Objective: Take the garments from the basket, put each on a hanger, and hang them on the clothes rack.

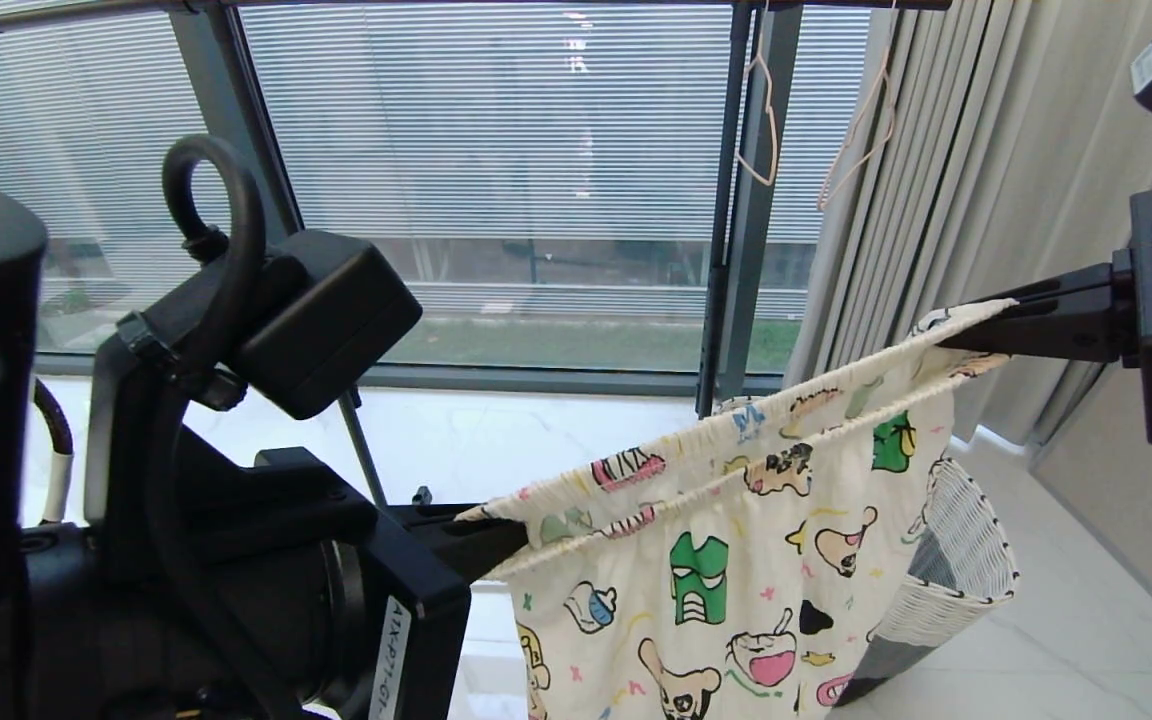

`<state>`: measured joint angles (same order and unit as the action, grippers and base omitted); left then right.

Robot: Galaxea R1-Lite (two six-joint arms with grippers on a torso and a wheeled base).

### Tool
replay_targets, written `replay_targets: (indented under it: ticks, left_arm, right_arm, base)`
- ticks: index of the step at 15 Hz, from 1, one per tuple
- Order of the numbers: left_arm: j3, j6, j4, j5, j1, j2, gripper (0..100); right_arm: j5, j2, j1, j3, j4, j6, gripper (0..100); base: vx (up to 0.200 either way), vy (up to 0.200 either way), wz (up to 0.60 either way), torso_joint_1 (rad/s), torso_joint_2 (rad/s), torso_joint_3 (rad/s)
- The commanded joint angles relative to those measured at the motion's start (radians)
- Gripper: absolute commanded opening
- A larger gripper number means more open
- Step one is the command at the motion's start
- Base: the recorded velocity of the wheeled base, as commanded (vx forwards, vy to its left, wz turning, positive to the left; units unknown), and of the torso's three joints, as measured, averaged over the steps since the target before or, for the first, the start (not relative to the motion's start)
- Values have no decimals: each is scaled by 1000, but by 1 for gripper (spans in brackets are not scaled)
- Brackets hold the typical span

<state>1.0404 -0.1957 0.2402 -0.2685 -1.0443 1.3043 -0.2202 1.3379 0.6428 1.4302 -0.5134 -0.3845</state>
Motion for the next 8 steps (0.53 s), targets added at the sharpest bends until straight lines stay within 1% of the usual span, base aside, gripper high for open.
replay_targets:
  ticks: [1,2,3,4,5,6,7,8]
  left_arm:
    - [-2,1,1,0,-3,1,0]
    - [-3,4,1,-6,-2,4,0]
    - [4,12,-9,-29,18,27,0]
    - [32,12,-29,-94,69,73,0]
    - [63,9,-59,-167,98,110,0]
    - [75,10,-73,-195,99,124,0]
    - [93,10,-88,-213,102,144,0]
    - [93,10,-90,-216,102,148,0]
  right_arm:
    - [-1,9,2,-2,0,-1,0]
    - [-1,3,2,-7,-2,-1,0]
    - [-1,-14,2,-22,-14,-2,0]
    - [-1,-32,2,-42,-30,-2,0]
    - [-1,-54,3,-70,-48,-5,0]
    - [-1,-65,6,-83,-54,-7,0]
    - [-1,-80,15,-113,-56,-7,100]
    - [-1,-94,25,-132,-56,-7,100]
  base:
    - [0,0,0,0,0,0]
    - [0,0,0,0,0,0]
    - [0,0,0,0,0,0]
    - [0,0,0,0,0,0]
    - [0,0,0,0,0,0]
    - [0,0,0,0,0,0]
    - [0,0,0,0,0,0]
    - [0,0,0,0,0,0]
